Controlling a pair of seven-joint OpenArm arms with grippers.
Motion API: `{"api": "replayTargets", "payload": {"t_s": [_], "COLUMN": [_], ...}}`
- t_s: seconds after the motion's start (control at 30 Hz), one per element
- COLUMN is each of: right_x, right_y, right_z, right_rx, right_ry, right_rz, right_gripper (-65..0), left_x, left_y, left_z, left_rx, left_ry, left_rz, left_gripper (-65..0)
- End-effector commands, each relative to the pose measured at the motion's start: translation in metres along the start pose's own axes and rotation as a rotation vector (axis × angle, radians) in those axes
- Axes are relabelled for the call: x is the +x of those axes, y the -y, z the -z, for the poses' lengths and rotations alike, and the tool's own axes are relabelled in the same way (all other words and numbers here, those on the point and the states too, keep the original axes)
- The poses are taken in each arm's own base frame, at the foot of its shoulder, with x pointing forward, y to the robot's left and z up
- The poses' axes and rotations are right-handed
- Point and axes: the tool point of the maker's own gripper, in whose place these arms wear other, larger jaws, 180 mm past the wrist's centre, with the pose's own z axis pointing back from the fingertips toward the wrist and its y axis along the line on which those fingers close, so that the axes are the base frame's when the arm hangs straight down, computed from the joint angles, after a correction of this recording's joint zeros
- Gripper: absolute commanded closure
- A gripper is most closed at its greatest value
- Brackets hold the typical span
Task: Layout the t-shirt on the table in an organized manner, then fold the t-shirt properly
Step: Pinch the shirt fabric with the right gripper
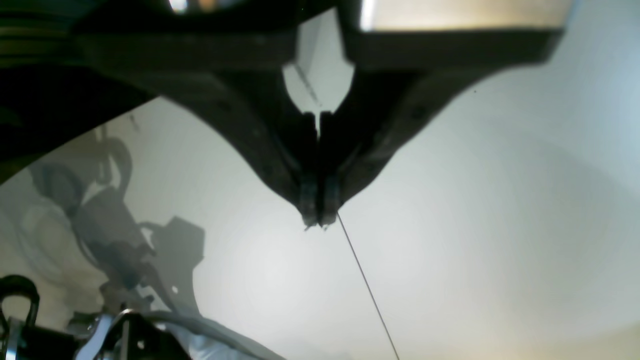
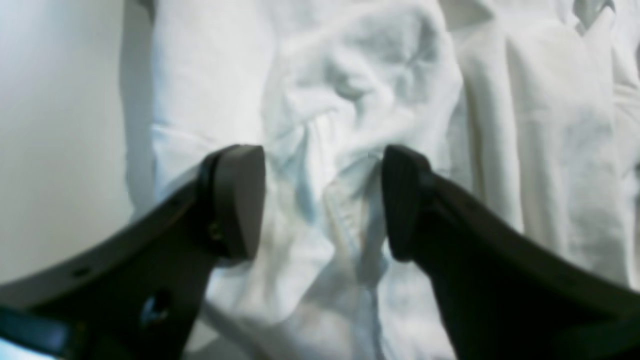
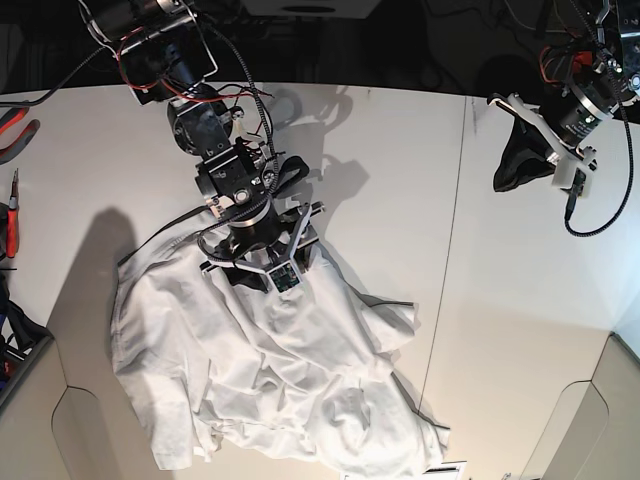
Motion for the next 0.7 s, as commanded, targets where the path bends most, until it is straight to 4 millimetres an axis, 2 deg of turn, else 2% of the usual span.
{"api": "replayTargets", "payload": {"t_s": [0.0, 0.1, 0.13, 0.17, 0.23, 0.27, 0.4, 0.5, 0.67], "right_x": [0.002, -0.006, -0.008, -0.01, -0.011, -0.012, -0.008, 0.008, 0.037], "right_y": [0.006, 0.01, 0.012, 0.012, 0.009, 0.006, 0.012, 0.023, 0.024], "right_z": [0.004, 0.005, 0.005, 0.005, 0.005, 0.005, 0.004, 0.0, -0.022], "right_rx": [-0.014, -0.023, -0.025, -0.023, 0.005, 0.017, -0.011, -0.069, -0.091], "right_ry": [-0.003, -0.011, -0.018, -0.022, -0.025, -0.026, -0.017, 0.028, 0.08], "right_rz": [-0.004, 0.016, 0.03, 0.045, 0.054, 0.054, 0.048, 0.017, 0.052], "right_gripper": [-36.9, -35.7, -31.2, -24.1, -5.6, 0.0, 0.0, 0.0, 0.0], "left_x": [0.014, 0.017, 0.017, 0.017, 0.017, 0.017, 0.017, 0.017, 0.017], "left_y": [-0.002, -0.002, -0.002, -0.002, -0.002, -0.002, -0.002, -0.002, -0.002], "left_z": [-0.001, 0.001, 0.001, 0.001, 0.001, 0.001, 0.001, 0.001, 0.001], "left_rx": [-0.006, -0.006, -0.006, -0.006, -0.006, -0.006, -0.006, -0.006, -0.006], "left_ry": [0.046, 0.054, 0.054, 0.055, 0.054, 0.054, 0.053, 0.053, 0.054], "left_rz": [0.008, 0.011, 0.011, 0.011, 0.011, 0.011, 0.011, 0.011, 0.011], "left_gripper": [0.0, 0.0, 0.0, 0.0, 0.0, 0.0, 0.0, 0.0, 0.0]}}
